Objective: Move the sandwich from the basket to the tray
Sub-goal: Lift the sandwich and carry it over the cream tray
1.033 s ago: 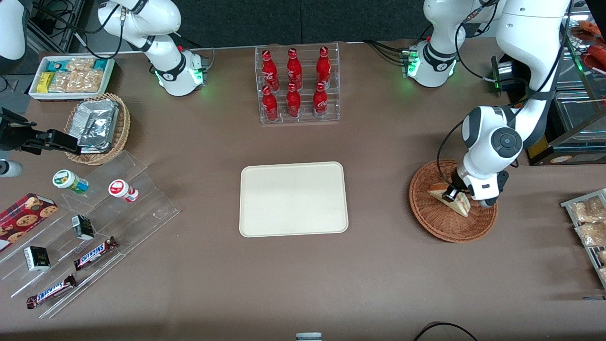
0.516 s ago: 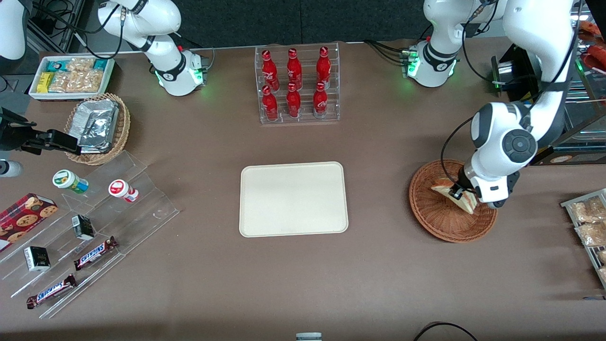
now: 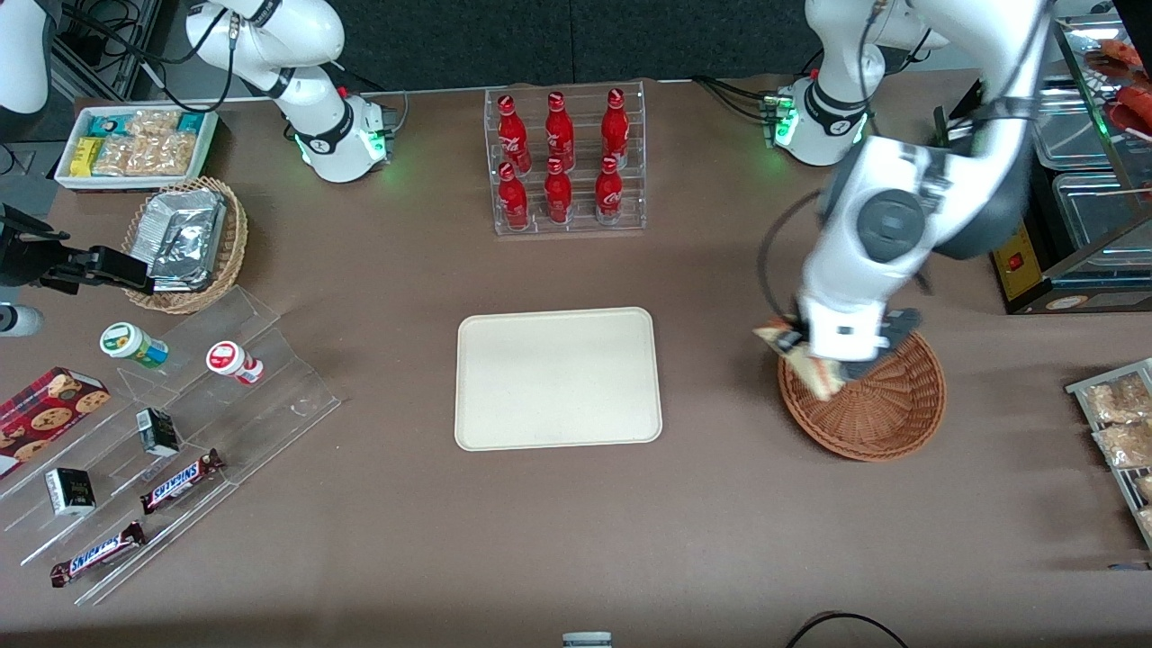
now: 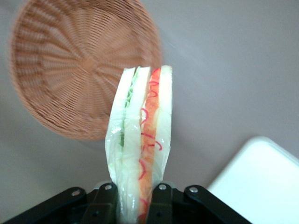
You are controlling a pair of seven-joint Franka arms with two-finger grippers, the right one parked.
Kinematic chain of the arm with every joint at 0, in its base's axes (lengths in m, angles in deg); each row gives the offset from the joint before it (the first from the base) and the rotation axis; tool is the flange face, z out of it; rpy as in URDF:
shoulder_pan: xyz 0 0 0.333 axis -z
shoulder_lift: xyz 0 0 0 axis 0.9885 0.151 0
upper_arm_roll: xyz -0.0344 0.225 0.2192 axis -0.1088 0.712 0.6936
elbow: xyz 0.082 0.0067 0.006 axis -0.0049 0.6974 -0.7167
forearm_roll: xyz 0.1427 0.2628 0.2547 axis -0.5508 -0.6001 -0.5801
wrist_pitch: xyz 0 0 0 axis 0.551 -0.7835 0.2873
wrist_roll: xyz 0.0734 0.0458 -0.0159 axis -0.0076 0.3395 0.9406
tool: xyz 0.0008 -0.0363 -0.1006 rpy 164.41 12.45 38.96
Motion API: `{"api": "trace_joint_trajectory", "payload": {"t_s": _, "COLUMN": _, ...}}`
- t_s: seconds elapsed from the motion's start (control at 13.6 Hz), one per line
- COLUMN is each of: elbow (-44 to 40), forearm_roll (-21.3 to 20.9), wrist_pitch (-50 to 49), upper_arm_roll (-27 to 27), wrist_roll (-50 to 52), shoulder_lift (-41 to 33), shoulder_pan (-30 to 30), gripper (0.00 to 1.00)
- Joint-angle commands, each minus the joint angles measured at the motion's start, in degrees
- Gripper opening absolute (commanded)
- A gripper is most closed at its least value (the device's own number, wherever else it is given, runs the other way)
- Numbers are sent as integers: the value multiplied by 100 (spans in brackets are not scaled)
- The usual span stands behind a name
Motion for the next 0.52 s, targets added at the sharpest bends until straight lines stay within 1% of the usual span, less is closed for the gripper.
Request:
{"api": "trace_joint_trajectory", "payload": {"t_s": 0.0, "elbow": -682, "forearm_roll": -147, "wrist_pitch": -128, "upper_arm_roll": 74, "wrist_roll": -30, "shoulder_lift": 595, "shoulder_pan": 773, "gripper": 14}}
{"api": "trace_joint_trajectory", "payload": {"t_s": 0.07, "elbow": -919, "forearm_roll": -278, "wrist_pitch": -119, "upper_arm_roll": 74, "wrist_roll": 13, "shoulder_lift": 859, "shoulder_pan": 1072, "gripper": 14}}
{"api": "trace_joint_trajectory", "payload": {"t_s": 0.15, "elbow": -1200, "forearm_roll": -323, "wrist_pitch": -102, "upper_arm_roll": 74, "wrist_roll": 22, "shoulder_lift": 1192, "shoulder_pan": 1345, "gripper": 14}}
{"api": "trace_joint_trajectory", "payload": {"t_s": 0.44, "elbow": -2641, "forearm_roll": -315, "wrist_pitch": 20, "upper_arm_roll": 74, "wrist_roll": 40, "shoulder_lift": 2642, "shoulder_pan": 2128, "gripper": 16}}
